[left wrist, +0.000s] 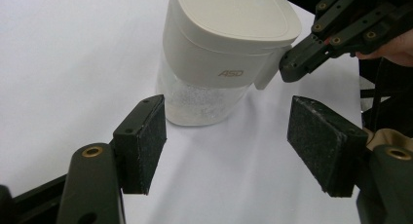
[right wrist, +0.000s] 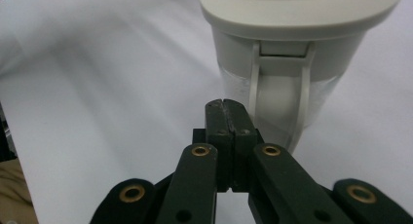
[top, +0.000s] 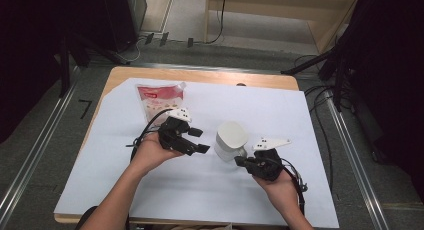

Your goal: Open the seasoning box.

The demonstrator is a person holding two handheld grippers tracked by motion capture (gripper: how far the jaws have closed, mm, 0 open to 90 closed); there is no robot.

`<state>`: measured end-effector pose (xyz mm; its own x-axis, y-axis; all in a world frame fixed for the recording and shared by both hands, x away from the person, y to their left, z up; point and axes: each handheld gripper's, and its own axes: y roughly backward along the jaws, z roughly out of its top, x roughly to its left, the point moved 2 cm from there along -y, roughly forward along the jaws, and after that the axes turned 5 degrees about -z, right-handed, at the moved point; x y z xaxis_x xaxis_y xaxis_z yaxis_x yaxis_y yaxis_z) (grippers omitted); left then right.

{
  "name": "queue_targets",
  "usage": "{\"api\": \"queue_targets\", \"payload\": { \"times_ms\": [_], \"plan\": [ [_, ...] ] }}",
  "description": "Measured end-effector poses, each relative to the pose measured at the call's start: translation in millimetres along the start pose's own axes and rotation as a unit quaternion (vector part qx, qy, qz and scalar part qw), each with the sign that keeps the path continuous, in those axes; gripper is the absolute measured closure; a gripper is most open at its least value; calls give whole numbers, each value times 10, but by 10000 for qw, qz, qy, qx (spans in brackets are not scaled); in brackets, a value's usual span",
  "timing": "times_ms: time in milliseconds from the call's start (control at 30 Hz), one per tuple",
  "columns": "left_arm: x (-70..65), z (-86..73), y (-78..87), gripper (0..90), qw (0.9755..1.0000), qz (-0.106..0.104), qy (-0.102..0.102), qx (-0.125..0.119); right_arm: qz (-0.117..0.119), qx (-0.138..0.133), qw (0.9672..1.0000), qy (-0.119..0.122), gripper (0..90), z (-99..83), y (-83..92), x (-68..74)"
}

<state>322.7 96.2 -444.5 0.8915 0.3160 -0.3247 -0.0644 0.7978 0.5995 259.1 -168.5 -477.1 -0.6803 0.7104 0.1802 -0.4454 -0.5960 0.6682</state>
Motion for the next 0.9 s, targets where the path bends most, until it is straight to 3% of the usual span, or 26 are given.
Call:
{"api": "queue_targets", "payload": {
  "times_ms": [333,633,900],
  "plan": [
    [0,1,-13,314,10000,-27,-1,46,-106,38,9999,-124,900,-10,52,-167],
    [1,7,-18,314,9999,-88,125,-6,-182,-22,9988,-445,900,-24,92,-401],
    [7,18,-33,309,9997,-166,155,-60,-303,-60,9984,-482,900,-6,100,-557]
  ]
}}
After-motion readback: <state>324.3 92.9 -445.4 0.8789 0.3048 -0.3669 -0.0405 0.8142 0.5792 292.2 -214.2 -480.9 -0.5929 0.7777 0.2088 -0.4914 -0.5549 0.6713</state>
